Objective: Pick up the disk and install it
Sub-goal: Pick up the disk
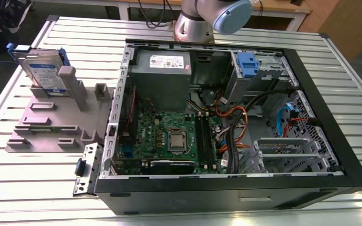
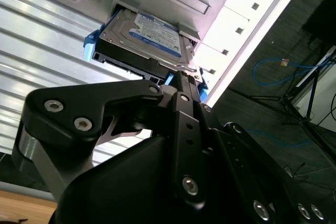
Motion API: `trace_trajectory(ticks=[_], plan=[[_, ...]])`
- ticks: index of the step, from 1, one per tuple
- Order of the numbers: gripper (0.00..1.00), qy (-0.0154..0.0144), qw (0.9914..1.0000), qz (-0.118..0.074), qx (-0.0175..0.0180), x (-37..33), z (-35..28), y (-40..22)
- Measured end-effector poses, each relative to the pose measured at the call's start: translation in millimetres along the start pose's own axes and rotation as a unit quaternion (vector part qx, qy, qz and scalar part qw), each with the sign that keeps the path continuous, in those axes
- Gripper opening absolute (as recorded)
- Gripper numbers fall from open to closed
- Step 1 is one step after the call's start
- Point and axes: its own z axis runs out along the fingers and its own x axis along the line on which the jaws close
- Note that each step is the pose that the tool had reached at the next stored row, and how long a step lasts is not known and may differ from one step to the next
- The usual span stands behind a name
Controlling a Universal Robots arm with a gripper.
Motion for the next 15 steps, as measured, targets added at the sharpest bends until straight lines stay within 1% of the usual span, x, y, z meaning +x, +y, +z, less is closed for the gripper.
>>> trace_trajectory(ticks=[5,9,12,15], plan=[[0.11,0.0001,1.00000,-0.002,0.0001,0.0,0.0,0.0],[0.11,0.0004,0.99996,-0.009,0.0003,0.0,0.0,0.0],[0.11,0.0009,0.99978,-0.021,0.0007,0.0,0.0,0.0],[0.11,0.0017,0.99926,-0.038,0.0013,0.0,0.0,0.0]])
